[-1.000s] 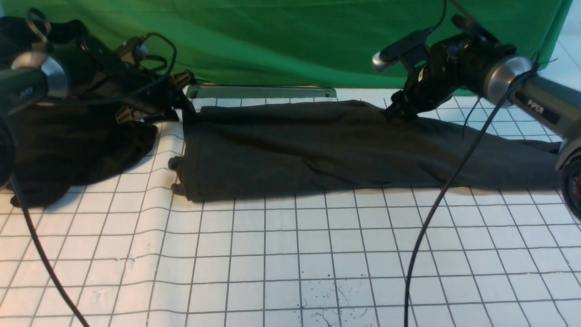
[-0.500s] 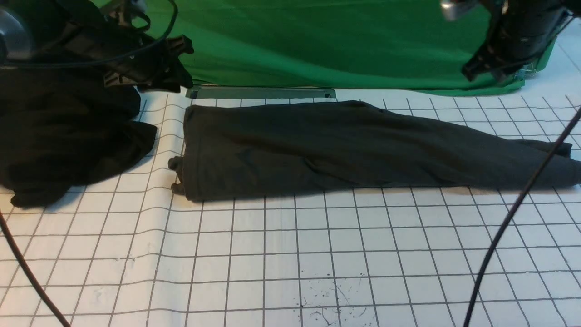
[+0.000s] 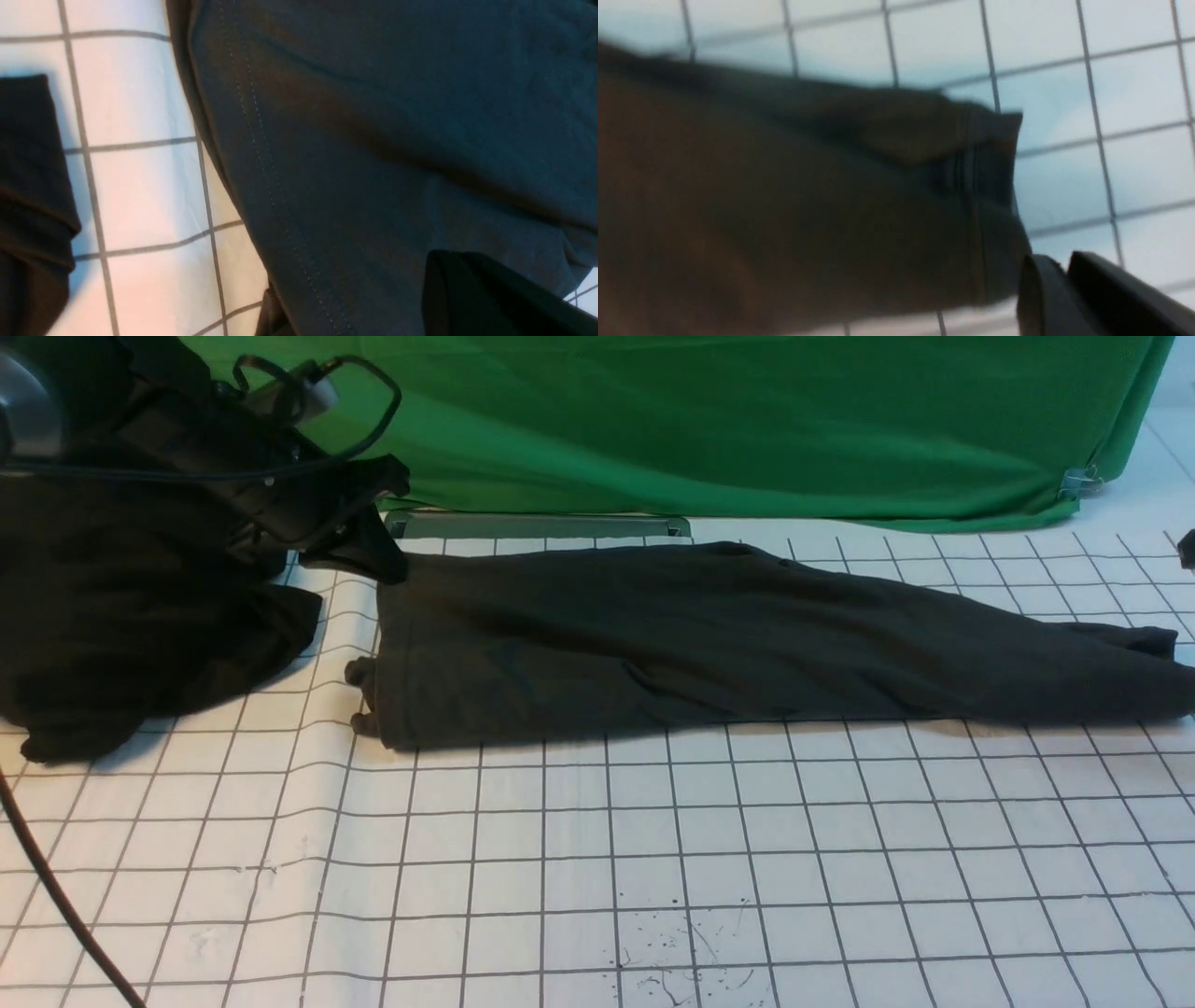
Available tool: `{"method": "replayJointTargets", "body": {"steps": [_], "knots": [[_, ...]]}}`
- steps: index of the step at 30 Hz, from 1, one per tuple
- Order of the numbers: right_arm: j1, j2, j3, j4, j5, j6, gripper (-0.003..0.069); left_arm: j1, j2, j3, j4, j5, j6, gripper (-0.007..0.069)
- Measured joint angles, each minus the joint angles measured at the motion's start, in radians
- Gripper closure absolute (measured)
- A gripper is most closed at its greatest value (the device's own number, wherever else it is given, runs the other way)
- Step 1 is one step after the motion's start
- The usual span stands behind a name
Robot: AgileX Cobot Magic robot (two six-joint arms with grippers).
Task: Fold a long-sleeved shirt over a white checkered tablecloth.
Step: 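Pull the folded dark garment lengthwise by its ends to straighten it flat on the table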
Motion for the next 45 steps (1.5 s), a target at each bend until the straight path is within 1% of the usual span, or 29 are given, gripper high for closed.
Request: {"method": "replayJointTargets", "body": {"steps": [3, 4, 6, 8, 10, 12, 14, 15, 16, 18, 19, 22, 28, 32, 36, 40, 41, 43, 45], "knots": [[-0.018, 0.047, 0.000, 0.039, -0.038, -0.004, 0.0467, 0.000, 0.000, 0.000, 0.000, 0.000, 0.001, 0.0623], [-0.019, 0.070, 0.000, 0.044, -0.045, -0.006, 0.0410, 0.000, 0.000, 0.000, 0.000, 0.000, 0.001, 0.0623], [-0.019, 0.098, 0.000, 0.051, -0.055, -0.007, 0.0359, 0.000, 0.000, 0.000, 0.000, -0.003, 0.001, 0.0623], [-0.019, 0.121, 0.000, 0.056, -0.058, -0.010, 0.0342, 0.000, 0.000, 0.000, 0.000, -0.008, 0.001, 0.0623], [-0.019, 0.140, 0.001, 0.057, -0.058, -0.013, 0.0347, 0.000, 0.000, 0.000, 0.000, -0.010, 0.001, 0.0623], [-0.019, 0.153, 0.002, 0.058, -0.058, -0.019, 0.0380, 0.000, 0.000, 0.000, 0.000, -0.014, 0.001, 0.0623], [-0.019, 0.156, 0.002, 0.063, -0.058, -0.027, 0.0439, 0.000, 0.000, 0.000, 0.000, -0.018, 0.002, 0.0623], [-0.019, 0.156, 0.002, 0.063, -0.058, -0.030, 0.0451, 0.000, 0.000, 0.000, 0.000, -0.018, 0.002, 0.0623], [-0.019, 0.156, 0.002, 0.066, -0.058, -0.042, 0.0502, 0.000, 0.000, 0.000, 0.000, -0.018, 0.002, 0.0623], [-0.018, 0.156, 0.001, 0.069, -0.054, -0.054, 0.0559, 0.000, 0.000, 0.000, 0.000, -0.018, 0.002, 0.0623], [-0.018, 0.156, -0.003, 0.069, -0.044, -0.062, 0.0608, 0.000, 0.000, 0.000, 0.000, -0.018, 0.002, 0.0623], [-0.018, 0.157, -0.035, 0.066, -0.002, -0.083, 0.0641, 0.000, 0.000, 0.000, 0.000, -0.018, 0.002, 0.0623], [-0.018, 0.162, -0.190, 0.060, 0.117, -0.096, 0.0645, 0.000, 0.000, 0.000, 0.000, -0.018, 0.002, 0.0623], [-0.018, 0.161, -0.280, 0.061, 0.158, -0.096, 0.0645, 0.000, 0.000, 0.000, -0.013, -0.021, 0.002, 0.0623], [-0.018, 0.163, -0.288, 0.057, 0.123, -0.096, 0.0645, 0.000, 0.000, 0.000, -0.019, -0.033, 0.002, 0.0623], [-0.018, 0.197, -0.276, 0.039, 0.021, -0.092, 0.0631, 0.000, 0.000, 0.000, -0.020, -0.041, 0.002, 0.0623], [-0.018, 0.199, -0.275, 0.037, 0.018, -0.092, 0.0629, 0.000, 0.000, 0.000, -0.020, -0.042, 0.002, 0.0623], [-0.018, 0.237, -0.268, 0.018, -0.009, -0.076, 0.0571, 0.000, 0.000, 0.000, -0.020, -0.043, 0.002, 0.0623], [-0.018, 0.265, -0.267, -0.001, -0.014, -0.060, 0.0489, 0.000, 0.000, 0.000, -0.020, -0.043, 0.002, 0.0623]]}}
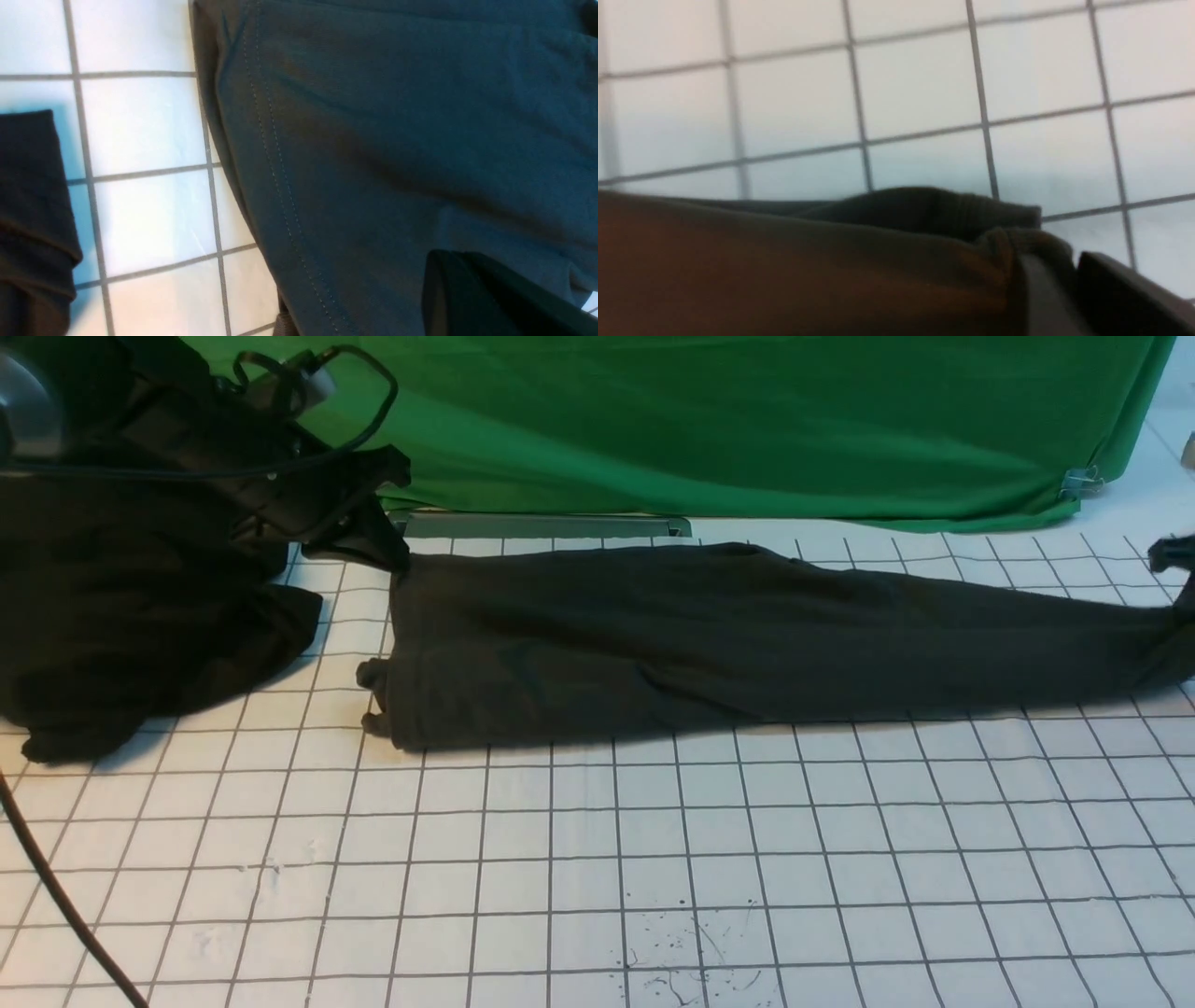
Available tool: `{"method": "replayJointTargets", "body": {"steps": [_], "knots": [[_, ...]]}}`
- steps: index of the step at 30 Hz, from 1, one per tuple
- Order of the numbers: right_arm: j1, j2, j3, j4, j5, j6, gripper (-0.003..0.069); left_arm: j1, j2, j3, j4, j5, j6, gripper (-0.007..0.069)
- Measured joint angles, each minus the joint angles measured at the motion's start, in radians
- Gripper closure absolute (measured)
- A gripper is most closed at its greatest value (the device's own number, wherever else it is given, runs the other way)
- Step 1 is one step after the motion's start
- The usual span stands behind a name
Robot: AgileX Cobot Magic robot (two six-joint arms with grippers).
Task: Fold a long-sleeved shirt over a white checkered tablecloth.
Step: 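Pull the folded dark garment lengthwise by its ends to straighten it flat on the table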
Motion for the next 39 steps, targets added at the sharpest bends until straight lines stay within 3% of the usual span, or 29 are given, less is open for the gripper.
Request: {"method": "replayJointTargets", "body": {"steps": [1, 3, 6, 9, 16, 28, 33, 36, 38, 39], "knots": [[0.000, 0.005, 0.000, -0.005, 0.000, 0.003, 0.0479, 0.000, 0.000, 0.000, 0.000, 0.000, 0.000, 0.0623], [0.000, 0.018, 0.001, -0.035, 0.007, 0.056, 0.0337, 0.000, 0.000, 0.000, 0.000, -0.001, 0.000, 0.0623], [0.000, 0.018, -0.031, -0.066, 0.055, 0.094, 0.0218, 0.000, 0.000, 0.000, 0.001, -0.001, 0.000, 0.0623], [0.000, 0.018, -0.129, -0.092, 0.162, 0.122, 0.0140, 0.000, 0.000, 0.000, 0.001, -0.001, 0.011, 0.0623], [0.000, 0.000, -0.240, -0.048, 0.262, 0.142, 0.0116, 0.000, 0.000, 0.000, 0.001, -0.010, 0.020, 0.0623], [0.004, 0.098, -0.113, -0.027, 0.269, 0.142, 0.0116, 0.000, 0.000, 0.000, -0.004, -0.018, 0.020, 0.0623], [0.004, 0.099, -0.113, -0.010, 0.261, 0.142, 0.0213, 0.000, 0.000, 0.000, -0.004, -0.021, 0.020, 0.0623], [0.004, 0.099, -0.113, 0.005, 0.259, 0.138, 0.0353, 0.000, 0.000, 0.000, -0.004, -0.021, 0.021, 0.0623], [0.004, 0.100, -0.116, 0.023, 0.265, 0.128, 0.0551, 0.000, 0.001, 0.000, -0.004, -0.025, 0.021, 0.0623], [0.004, 0.101, -0.120, 0.026, 0.270, 0.120, 0.0594, 0.000, 0.003, 0.000, -0.004, -0.025, 0.021, 0.0623]]}}
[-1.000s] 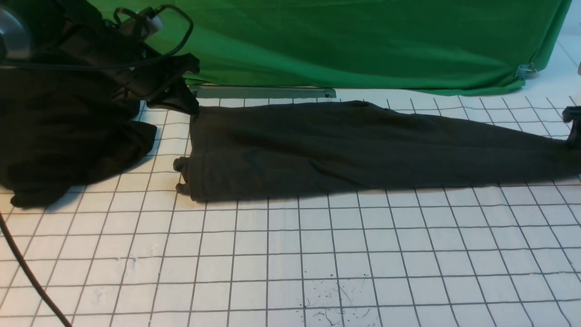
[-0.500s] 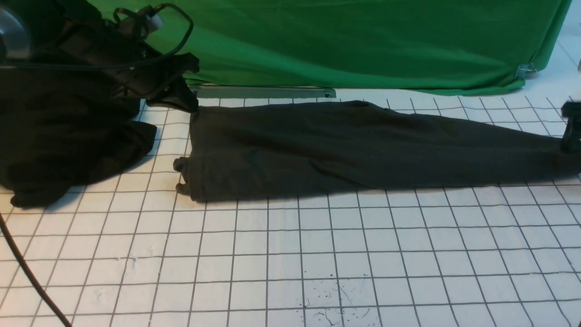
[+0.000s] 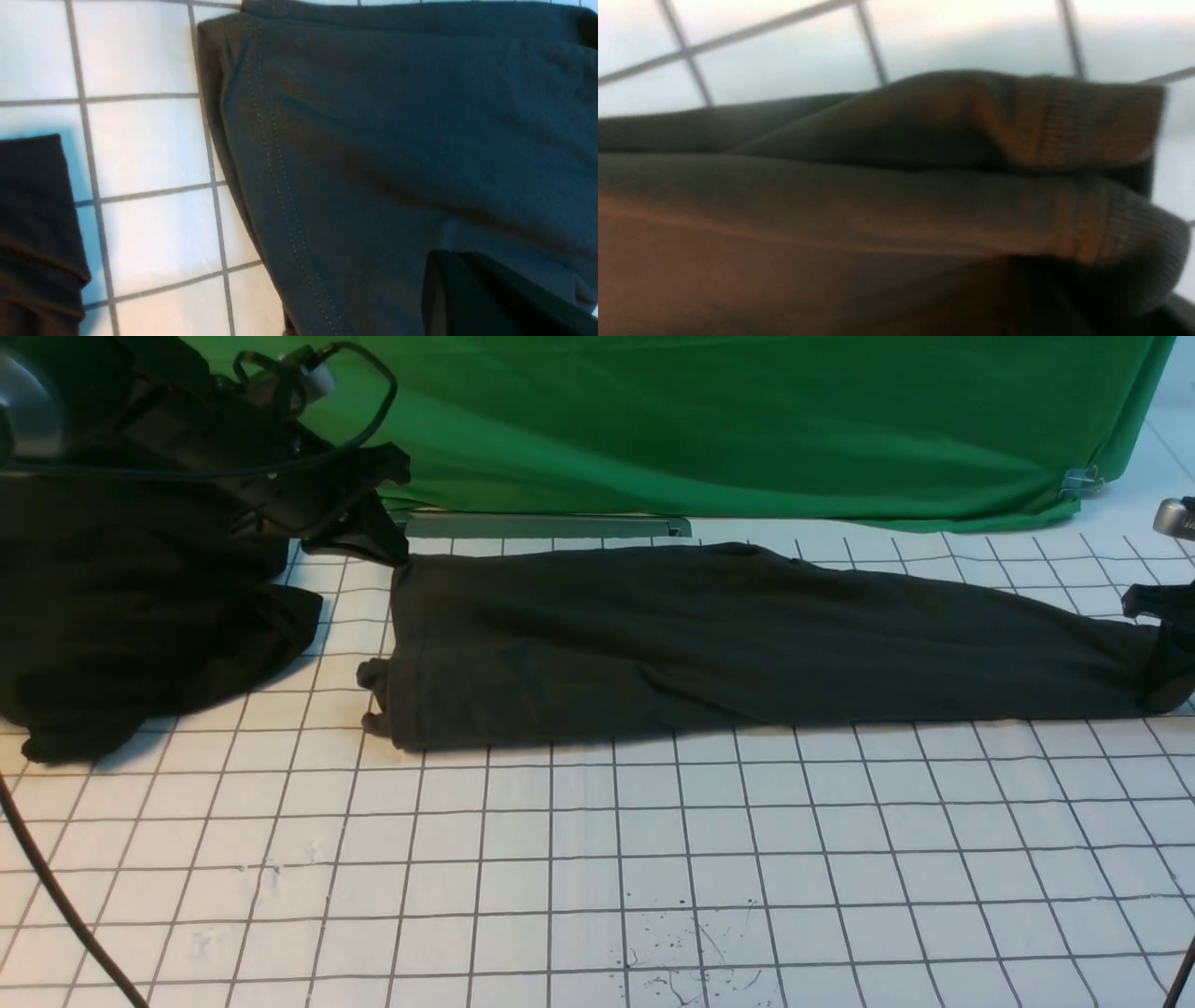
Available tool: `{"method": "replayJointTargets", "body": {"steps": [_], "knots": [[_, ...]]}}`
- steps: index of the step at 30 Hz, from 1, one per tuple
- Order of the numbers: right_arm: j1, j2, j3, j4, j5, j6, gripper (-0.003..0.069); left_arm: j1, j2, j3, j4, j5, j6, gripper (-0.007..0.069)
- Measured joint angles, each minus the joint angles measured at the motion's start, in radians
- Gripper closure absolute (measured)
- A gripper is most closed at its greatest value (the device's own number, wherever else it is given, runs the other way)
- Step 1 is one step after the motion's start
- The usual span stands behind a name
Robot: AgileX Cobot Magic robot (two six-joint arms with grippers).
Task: Fold a long-sleeved shirt over a white checkered tablecloth.
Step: 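Pull the folded dark garment lengthwise by its ends to straighten it flat on the table, then fold the right end of the dark garment over onto its left end with the right gripper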
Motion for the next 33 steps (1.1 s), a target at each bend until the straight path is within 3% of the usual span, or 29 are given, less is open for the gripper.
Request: {"method": "replayJointTargets", "body": {"steps": [3, 7, 12, 17, 23, 25, 28, 33], "knots": [[0.000, -0.009, -0.003, 0.000, 0.006, -0.016, 0.0637, 0.000, 0.006, 0.000, -0.002, 0.007, 0.000, 0.0623], [0.001, -0.048, -0.003, -0.036, 0.010, -0.027, 0.0641, 0.000, 0.008, 0.000, -0.016, 0.053, -0.001, 0.0623], [0.005, -0.190, 0.040, -0.230, 0.008, -0.029, 0.0642, -0.003, 0.001, 0.001, -0.163, 0.225, 0.002, 0.0623], [0.003, -0.306, 0.096, -0.336, 0.011, 0.003, 0.0642, -0.062, -0.012, 0.003, -0.201, 0.245, 0.010, 0.0623], [0.010, -0.372, 0.099, -0.243, 0.012, 0.026, 0.0642, -0.182, 0.009, 0.003, -0.107, 0.184, 0.033, 0.0623], [0.026, -0.389, 0.097, -0.176, 0.012, 0.029, 0.0642, -0.227, 0.037, 0.003, 0.014, 0.159, 0.030, 0.0623], [0.047, -0.401, 0.097, -0.137, 0.013, 0.041, 0.0642, -0.241, 0.068, 0.003, 0.091, 0.157, 0.003, 0.0623], [0.103, -0.446, 0.097, -0.100, 0.013, 0.086, 0.0642, -0.242, 0.142, 0.003, 0.108, 0.138, -0.027, 0.0623]]}}
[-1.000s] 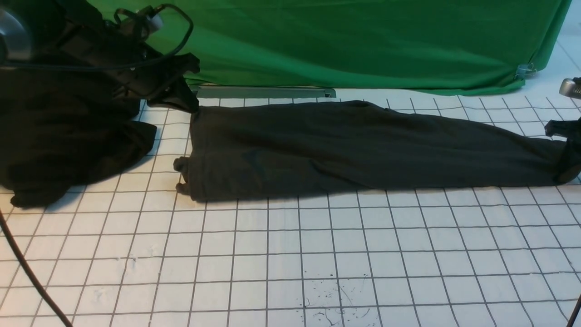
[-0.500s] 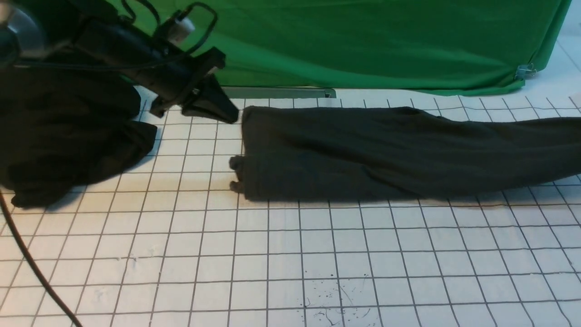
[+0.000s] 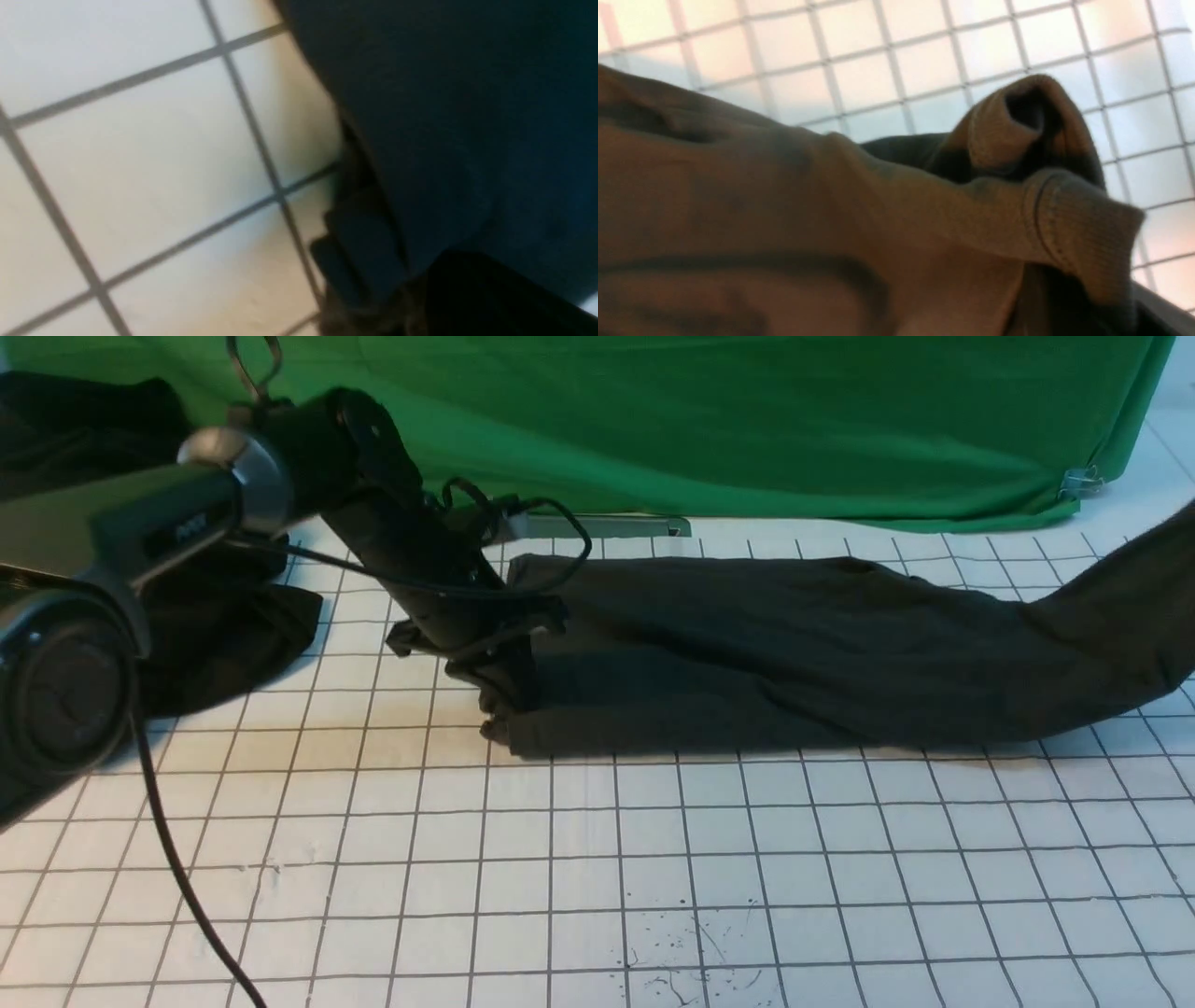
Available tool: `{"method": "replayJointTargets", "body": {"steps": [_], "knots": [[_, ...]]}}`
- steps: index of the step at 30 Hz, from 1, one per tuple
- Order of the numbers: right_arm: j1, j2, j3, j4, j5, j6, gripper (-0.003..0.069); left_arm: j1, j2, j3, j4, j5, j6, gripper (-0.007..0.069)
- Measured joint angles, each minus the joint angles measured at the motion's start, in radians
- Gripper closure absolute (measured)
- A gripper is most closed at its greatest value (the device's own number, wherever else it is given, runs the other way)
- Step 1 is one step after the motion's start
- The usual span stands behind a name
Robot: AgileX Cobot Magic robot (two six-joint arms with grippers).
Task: Fold a long-sleeved shirt over a white checkered tablecloth.
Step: 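Fold the right end of the dark garment over onto its left end with the right gripper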
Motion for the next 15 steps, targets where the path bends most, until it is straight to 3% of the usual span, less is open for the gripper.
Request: {"method": "replayJointTargets", "body": {"steps": [7, 15], "knots": [[0.115, -0.041, -0.001, 0.150, 0.000, 0.041, 0.0642, 0.016, 0.013, -0.007, -0.036, 0.041, -0.001, 0.0623], [0.368, -0.038, -0.001, 0.232, -0.093, 0.070, 0.0638, 0.077, -0.074, -0.047, -0.140, 0.106, 0.007, 0.0623]]}}
